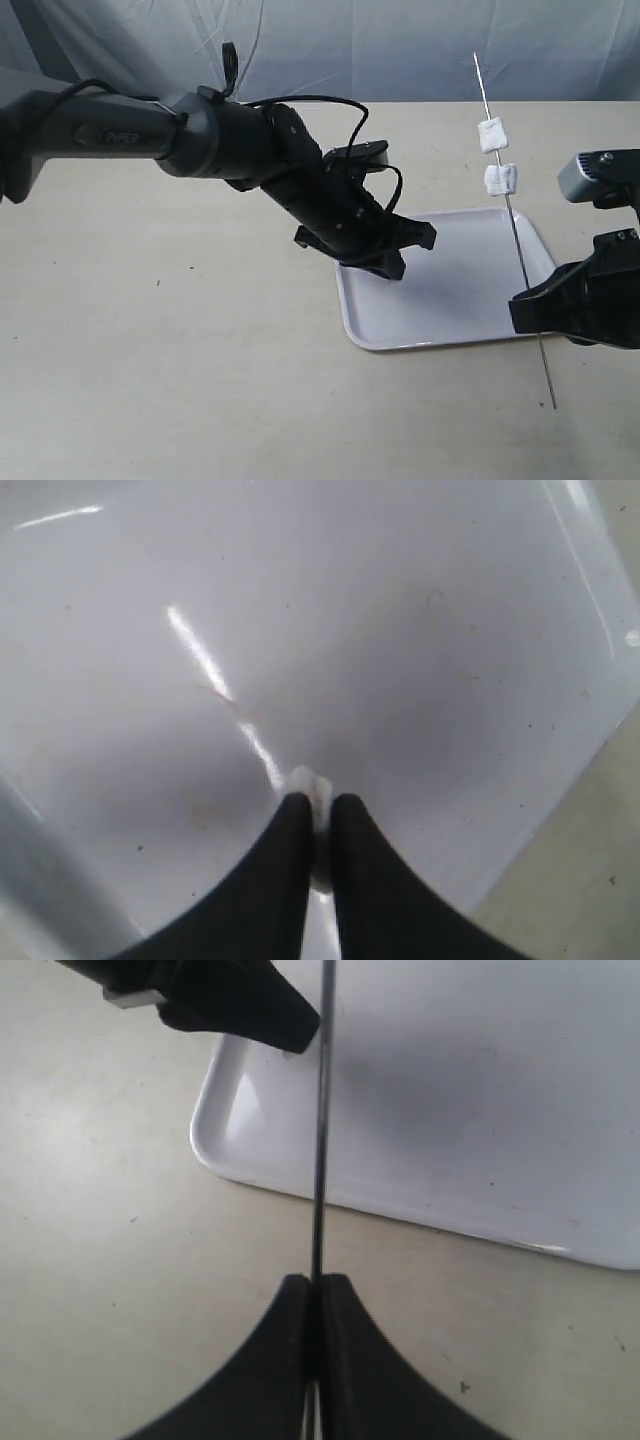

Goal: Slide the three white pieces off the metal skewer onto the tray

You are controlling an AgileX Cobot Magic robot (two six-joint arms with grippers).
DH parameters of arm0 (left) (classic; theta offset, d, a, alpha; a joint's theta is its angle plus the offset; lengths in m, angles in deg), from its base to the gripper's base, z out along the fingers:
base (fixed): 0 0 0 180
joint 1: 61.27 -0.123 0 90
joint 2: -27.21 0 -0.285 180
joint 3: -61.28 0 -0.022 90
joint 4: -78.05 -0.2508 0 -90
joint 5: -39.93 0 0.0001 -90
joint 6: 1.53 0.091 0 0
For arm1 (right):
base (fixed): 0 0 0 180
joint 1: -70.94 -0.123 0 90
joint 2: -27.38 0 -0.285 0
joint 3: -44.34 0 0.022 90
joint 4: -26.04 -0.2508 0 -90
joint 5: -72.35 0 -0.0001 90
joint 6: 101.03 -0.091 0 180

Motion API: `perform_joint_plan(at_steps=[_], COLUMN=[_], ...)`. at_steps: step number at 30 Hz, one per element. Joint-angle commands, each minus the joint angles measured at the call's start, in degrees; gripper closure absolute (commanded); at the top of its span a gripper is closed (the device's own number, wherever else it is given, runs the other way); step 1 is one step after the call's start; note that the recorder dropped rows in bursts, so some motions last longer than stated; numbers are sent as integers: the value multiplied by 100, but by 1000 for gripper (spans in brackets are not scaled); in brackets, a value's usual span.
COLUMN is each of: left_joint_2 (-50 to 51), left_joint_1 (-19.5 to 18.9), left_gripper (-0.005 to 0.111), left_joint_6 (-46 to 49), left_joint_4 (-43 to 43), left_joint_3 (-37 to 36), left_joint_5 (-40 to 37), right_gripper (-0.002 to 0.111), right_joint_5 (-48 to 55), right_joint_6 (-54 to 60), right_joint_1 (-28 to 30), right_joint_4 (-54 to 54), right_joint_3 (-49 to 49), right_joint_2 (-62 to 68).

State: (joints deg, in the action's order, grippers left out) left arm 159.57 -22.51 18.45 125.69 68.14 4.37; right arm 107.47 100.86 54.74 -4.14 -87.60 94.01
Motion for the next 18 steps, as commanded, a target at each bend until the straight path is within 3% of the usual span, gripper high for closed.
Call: perform_joint_plan(at_steps=[1,5,14,18], left_joint_2=[37,37,-614,-1059], left_joint_1=[21,21,-53,-307], left_gripper=[79,64,64,64], left_joint_6=[224,337,480,949], left_joint_4=[276,460,459,704], left_joint_3=[-14,-14,7,6], left_joint_5=[-27,-3,537,225], right_gripper=[109,109,109,109], right_joint_5=[-22,-22,-2,22], right_joint_6=[-3,-3,-3,-3], right_joint_1=[15,15,15,15], right_joint_4=[50,145,177,164], right_joint_3=[28,28,28,28], right_joint_2=[-40,-40,-40,-40])
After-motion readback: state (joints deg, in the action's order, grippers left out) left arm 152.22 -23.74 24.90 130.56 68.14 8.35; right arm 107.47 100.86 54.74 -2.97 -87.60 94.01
